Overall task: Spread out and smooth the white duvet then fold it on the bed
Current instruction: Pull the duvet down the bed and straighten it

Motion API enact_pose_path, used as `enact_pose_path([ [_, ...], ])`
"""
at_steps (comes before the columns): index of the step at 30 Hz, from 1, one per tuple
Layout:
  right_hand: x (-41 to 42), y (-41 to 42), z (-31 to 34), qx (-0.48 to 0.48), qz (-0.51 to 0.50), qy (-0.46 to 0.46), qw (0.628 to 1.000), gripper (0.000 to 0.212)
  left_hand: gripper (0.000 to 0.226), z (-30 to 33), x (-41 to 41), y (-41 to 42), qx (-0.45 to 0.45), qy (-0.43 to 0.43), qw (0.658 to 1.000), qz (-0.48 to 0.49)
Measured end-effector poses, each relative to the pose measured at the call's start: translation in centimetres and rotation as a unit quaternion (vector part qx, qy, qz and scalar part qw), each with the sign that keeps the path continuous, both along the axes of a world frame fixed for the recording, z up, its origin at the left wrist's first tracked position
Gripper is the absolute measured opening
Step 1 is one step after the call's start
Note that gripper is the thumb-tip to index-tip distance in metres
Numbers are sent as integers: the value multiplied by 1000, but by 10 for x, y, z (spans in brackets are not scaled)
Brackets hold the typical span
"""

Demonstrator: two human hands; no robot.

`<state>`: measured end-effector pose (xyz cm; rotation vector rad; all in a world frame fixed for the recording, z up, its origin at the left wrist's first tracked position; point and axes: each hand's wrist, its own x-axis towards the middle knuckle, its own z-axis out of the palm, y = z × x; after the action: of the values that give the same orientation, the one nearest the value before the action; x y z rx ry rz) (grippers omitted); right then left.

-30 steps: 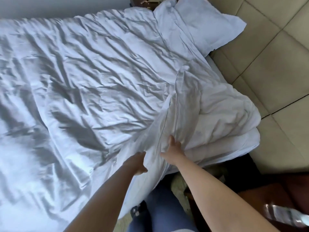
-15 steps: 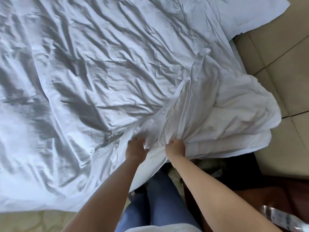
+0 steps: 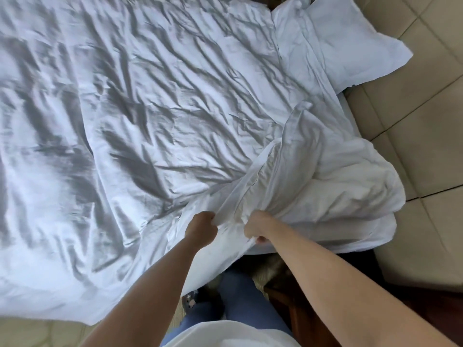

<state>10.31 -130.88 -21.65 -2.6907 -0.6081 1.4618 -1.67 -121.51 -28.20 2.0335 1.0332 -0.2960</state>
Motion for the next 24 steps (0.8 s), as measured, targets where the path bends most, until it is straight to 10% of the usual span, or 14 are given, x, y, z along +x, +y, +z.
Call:
enact_pose_path([
  [4,4,36,14,202,-97,66,972,16,21,18,-5,12,-56,-1,998,-36],
  [8,-5,34,-4,173,140,-10,975,41,97,7,-23,11,-200,62,978,-15],
  [12,-3,21,-41,108,283,-36,952,57,121,-28,-24,-17,-185,48,982,-6],
  [20,14,27,-75,86,446,-97,886,89,62,-68,3,-18,2,62,998,2],
  [24,20,47,-69,16,494,-197,847,63,37,-49,9,-8,57,58,993,-85],
])
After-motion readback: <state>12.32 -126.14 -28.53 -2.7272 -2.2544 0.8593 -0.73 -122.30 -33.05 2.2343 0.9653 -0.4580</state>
